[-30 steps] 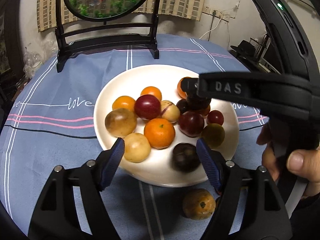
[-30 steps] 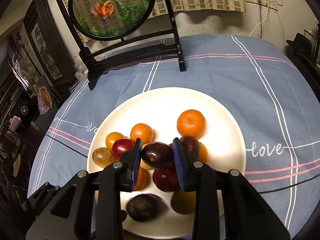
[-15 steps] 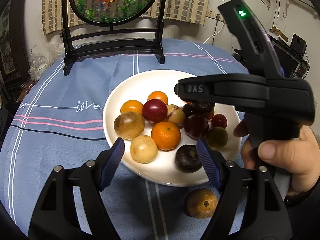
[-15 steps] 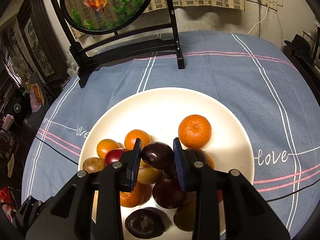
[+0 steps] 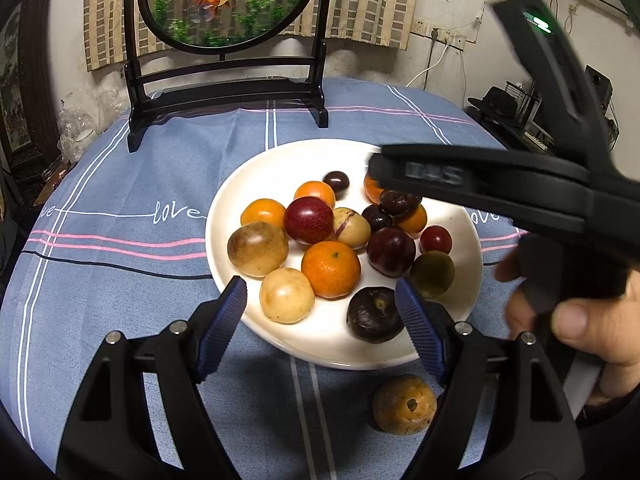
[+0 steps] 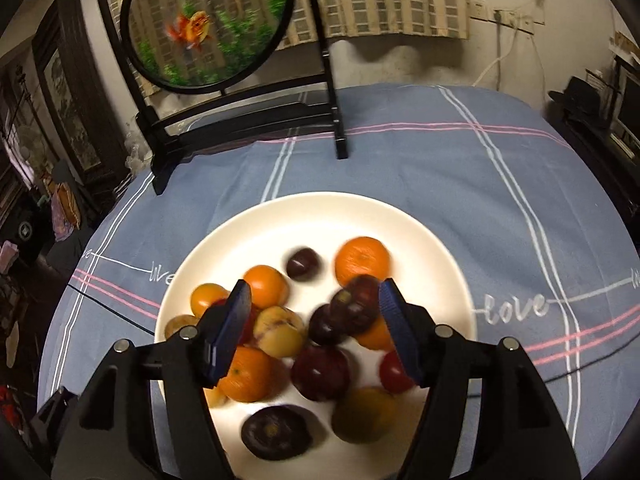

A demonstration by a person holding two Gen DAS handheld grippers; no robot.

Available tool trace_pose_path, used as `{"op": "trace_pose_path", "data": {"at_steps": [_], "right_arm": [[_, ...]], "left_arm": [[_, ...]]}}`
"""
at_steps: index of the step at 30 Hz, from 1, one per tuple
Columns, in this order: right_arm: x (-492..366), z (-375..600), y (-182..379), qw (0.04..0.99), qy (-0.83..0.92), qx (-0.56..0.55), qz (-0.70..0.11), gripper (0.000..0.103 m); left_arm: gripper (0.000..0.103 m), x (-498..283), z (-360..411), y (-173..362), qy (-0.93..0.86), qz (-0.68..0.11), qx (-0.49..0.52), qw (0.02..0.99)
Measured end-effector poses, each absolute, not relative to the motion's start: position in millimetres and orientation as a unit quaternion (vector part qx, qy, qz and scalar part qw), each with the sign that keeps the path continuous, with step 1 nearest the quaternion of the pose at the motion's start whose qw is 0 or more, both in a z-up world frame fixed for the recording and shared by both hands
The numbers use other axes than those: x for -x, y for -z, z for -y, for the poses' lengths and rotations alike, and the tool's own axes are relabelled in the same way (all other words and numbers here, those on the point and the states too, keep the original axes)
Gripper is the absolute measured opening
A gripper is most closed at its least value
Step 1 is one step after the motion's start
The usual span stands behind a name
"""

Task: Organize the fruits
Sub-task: 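Withdraw both open tools back toward the remaining fruits, then grasp a brown pepino with the left tool while the right tool grasps a yellow fruit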

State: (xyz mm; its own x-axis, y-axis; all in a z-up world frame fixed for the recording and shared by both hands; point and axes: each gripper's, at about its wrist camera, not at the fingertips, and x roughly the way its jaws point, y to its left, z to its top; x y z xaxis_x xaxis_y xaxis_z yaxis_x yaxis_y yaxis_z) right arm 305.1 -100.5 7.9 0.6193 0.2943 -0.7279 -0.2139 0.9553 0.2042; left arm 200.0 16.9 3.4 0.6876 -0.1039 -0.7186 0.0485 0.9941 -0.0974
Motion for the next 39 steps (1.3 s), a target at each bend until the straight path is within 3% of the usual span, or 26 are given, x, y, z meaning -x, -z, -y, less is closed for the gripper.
{"op": "trace_pose_path", "data": {"at_steps": [17, 24, 39], "right_arm": [[-188.3, 188.6, 12.2, 0.9, -0.103, -0.041, -0.423, 0.068], [-168.8, 188.7, 27.8, 0.894, -0.114, -0.035, -0.431, 0.068], [-146.6, 213.0, 50.4, 0.883, -0.108, -0.077, -0.45, 0.068]], "left_arm": [[0.079, -192.2, -8.6, 5.1, 0.041, -0.401, 0.012, 0.915], [0.085, -162.6, -4.3, 0.1, 0.048, -0.398, -0.001, 0.916], [0.085, -136.6, 20.9, 34.3, 0.083, -0.446, -0.031, 0.891]]}}
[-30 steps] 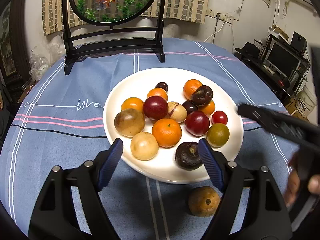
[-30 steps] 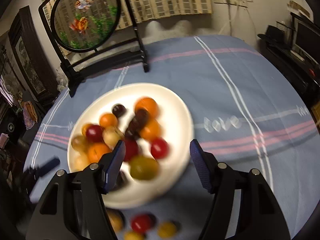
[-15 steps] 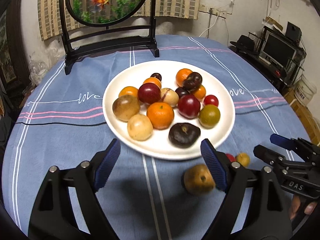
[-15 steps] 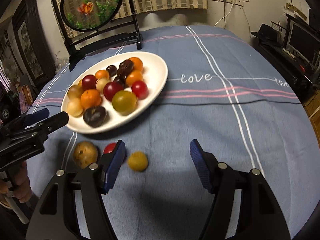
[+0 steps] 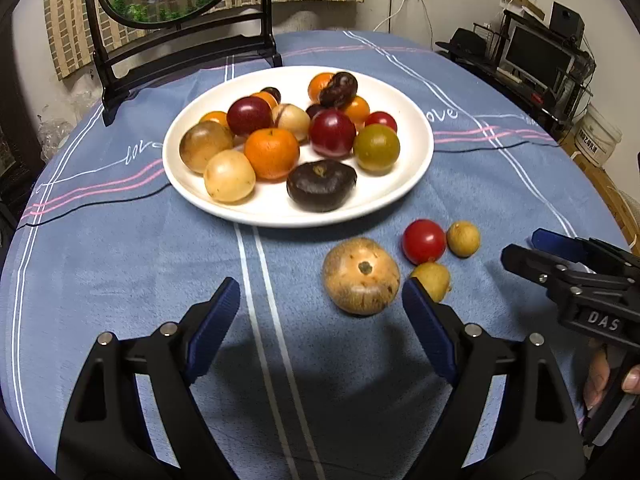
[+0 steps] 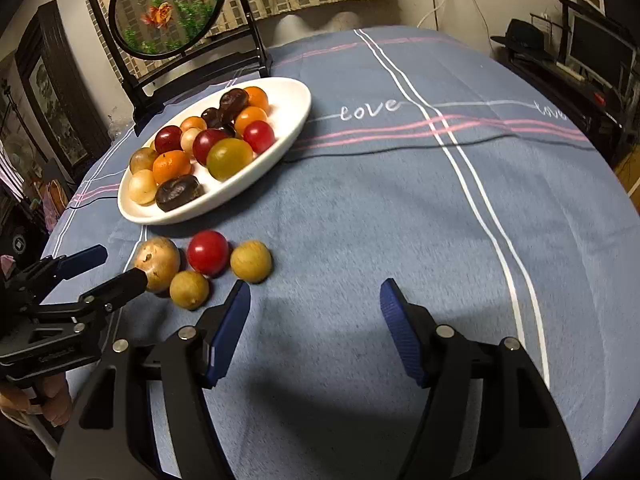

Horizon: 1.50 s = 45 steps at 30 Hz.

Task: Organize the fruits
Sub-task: 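Grasp a brown pepino with the left tool while the right tool grasps a yellow fruit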

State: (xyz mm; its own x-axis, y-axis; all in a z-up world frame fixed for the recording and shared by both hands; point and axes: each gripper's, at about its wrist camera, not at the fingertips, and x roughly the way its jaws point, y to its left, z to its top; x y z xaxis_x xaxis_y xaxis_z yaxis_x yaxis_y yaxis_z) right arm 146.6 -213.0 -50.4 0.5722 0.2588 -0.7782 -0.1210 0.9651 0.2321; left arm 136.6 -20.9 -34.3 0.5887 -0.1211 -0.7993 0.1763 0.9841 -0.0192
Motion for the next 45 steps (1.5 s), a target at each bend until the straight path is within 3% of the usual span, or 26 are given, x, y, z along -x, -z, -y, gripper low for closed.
{"op": "trace_pose_path", "data": {"at_steps": [4, 7, 14, 30, 34, 41, 45], "right_arm": [[-144.9, 215.2, 51.0, 0.883, -0.108, -0.083, -0.45, 0.068], [-144.6, 212.8, 51.2, 0.883, -0.112, -0.08, -0.45, 0.068], [-146.6, 202.0, 53.2, 0.881, -0.114, -0.044, -0.457, 0.068], [-168.6, 168.1, 58.6, 0.873, -0.11, 0.029, -0.474, 0.068], [-174.7, 161.6, 58.7, 0.872, -0.116, 0.034, -0.473, 0.056], [-178.3, 155.0, 57.6, 0.872, -0.145, 0.02, -0.468, 0.026], [-177.9, 155.5, 57.3, 0.872, -0.144, 0.011, -0.468, 0.026]], "left_arm": [[0.084, -137.6, 22.7, 41.3, 0.087, -0.453, -0.032, 0.887], [0.076, -142.1, 25.4, 48.4, 0.094, -0.463, -0.032, 0.881], [0.044, -150.9, 38.9, 55.7, 0.114, -0.464, -0.054, 0.877], [0.043, -152.2, 24.5, 50.9, 0.142, -0.448, 0.006, 0.883], [0.043, -151.3, 25.6, 50.6, 0.146, -0.446, 0.005, 0.883], [0.043, -150.2, 24.8, 50.8, 0.146, -0.447, 0.006, 0.883], [0.043, -150.2, 24.6, 50.9, 0.145, -0.447, 0.006, 0.883]]}}
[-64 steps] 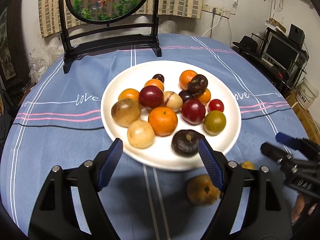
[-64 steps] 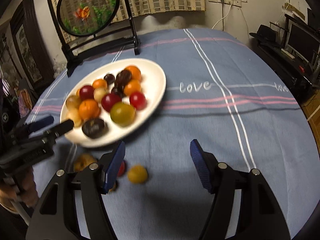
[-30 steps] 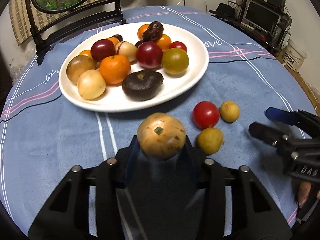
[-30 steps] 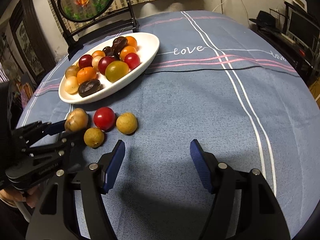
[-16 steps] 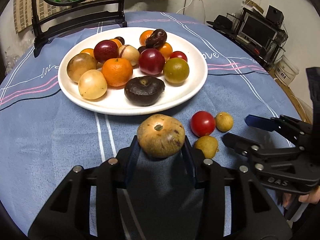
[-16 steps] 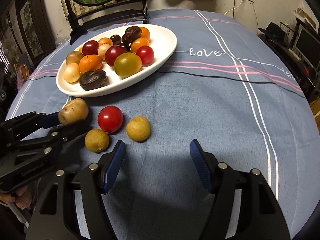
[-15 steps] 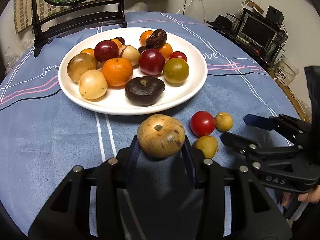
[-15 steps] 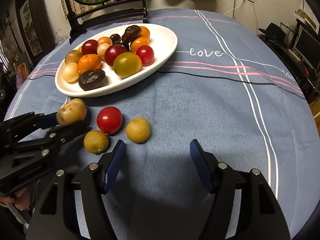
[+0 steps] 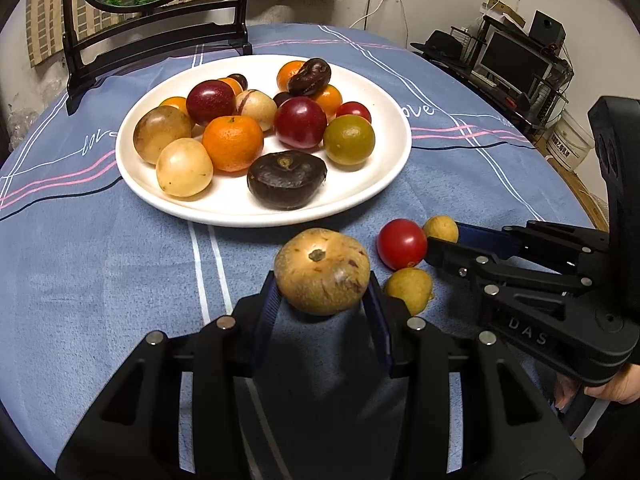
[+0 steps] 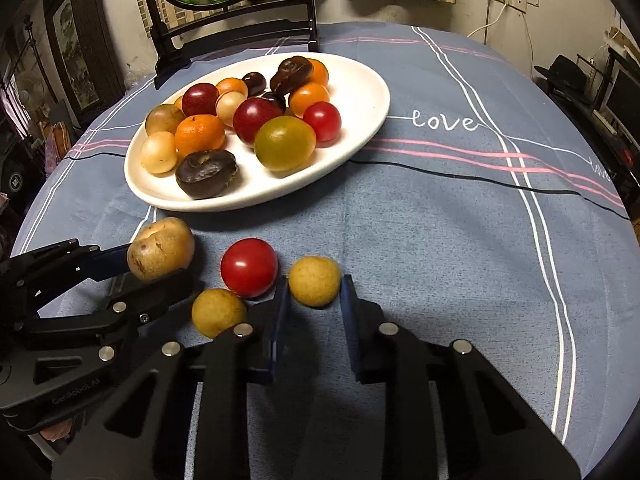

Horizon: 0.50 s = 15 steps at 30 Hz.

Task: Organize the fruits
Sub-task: 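Grasp a brown pepino with the left tool while the right tool grasps a yellow fruit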

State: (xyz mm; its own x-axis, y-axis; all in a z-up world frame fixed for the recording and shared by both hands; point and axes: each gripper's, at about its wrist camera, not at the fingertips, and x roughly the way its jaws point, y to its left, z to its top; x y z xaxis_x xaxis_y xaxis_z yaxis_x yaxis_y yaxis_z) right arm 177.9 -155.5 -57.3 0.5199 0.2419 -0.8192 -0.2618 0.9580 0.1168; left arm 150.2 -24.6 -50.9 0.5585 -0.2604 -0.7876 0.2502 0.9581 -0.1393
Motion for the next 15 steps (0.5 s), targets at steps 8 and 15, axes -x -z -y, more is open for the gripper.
{"op": "trace_pose_path", "data": {"at_steps": [8, 15], "right_arm": [[-167.9, 173.6, 33.2, 0.885, -0.137, -0.01, -0.444, 0.026], [-168.0, 177.4, 14.3, 0.895, -0.148, -0.021, -0.42, 0.026]], "left_arm": [[0.043, -141.8, 23.2, 38.8, 0.156, -0.44, 0.017, 0.884], [0.043, -136.8, 27.9, 5.0, 0.166, -0.409, 0.004, 0.897]]}}
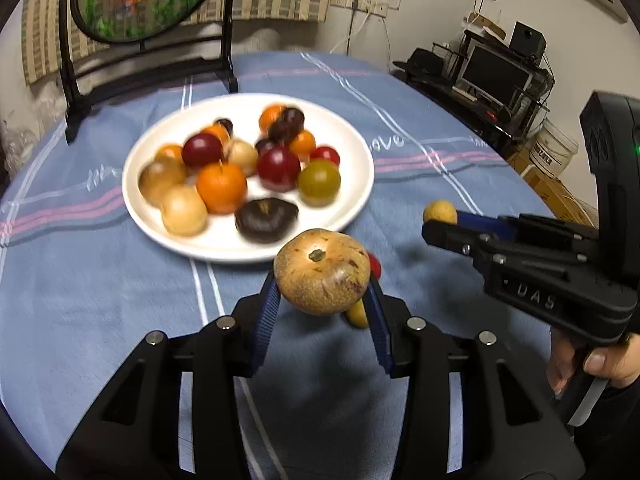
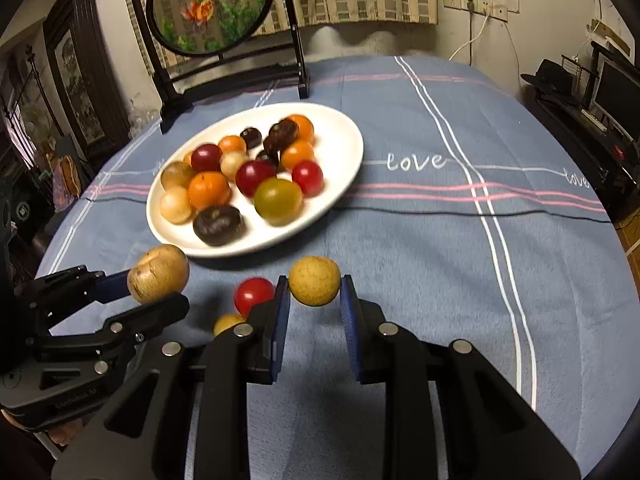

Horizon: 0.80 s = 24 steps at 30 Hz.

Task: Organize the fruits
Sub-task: 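Grasp a brown pepino with the left tool while the right tool grasps a yellow fruit, then carry both fruits over the white plate and open both tools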

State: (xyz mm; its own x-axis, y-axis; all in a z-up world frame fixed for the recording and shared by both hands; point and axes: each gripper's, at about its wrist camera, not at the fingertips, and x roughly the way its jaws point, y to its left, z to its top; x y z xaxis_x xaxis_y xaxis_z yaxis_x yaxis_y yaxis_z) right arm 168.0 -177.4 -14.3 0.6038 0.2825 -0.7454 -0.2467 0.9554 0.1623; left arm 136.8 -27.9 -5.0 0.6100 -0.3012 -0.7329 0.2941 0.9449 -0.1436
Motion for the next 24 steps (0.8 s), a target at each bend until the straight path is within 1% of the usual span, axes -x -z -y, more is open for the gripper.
{"op": "trace_pose_path", "data": {"at_steps": [6, 9, 15, 24], "right_arm": [[-182.9, 169.6, -2.2, 0.9, -0.161, -0.032, -0.404, 0.026], [-199.2, 162.5, -13.8, 0.9, -0.176, -0.045, -0.395, 0.026], [-234.6, 144.8, -20.7, 0.89, -0.198, -0.073, -0.405, 0.026], [-278.4, 110.6, -2.5, 0.87, -0.212, -0.075, -0.439, 0.026]], "left_arm": [[0.043, -155.8, 20.5, -18.2, 0.148, -0.389, 0.003, 0.909], [0.043, -170.2, 15.6, -19.7, 0.131, -0.39, 0.011, 0.911], [0.043, -195.8, 10.8, -4.5, 0.118, -0.41, 0.022, 0.904], [0.043, -219.8, -0.2, 13.2, 0.107, -0.426, 0.046, 0.897]]}}
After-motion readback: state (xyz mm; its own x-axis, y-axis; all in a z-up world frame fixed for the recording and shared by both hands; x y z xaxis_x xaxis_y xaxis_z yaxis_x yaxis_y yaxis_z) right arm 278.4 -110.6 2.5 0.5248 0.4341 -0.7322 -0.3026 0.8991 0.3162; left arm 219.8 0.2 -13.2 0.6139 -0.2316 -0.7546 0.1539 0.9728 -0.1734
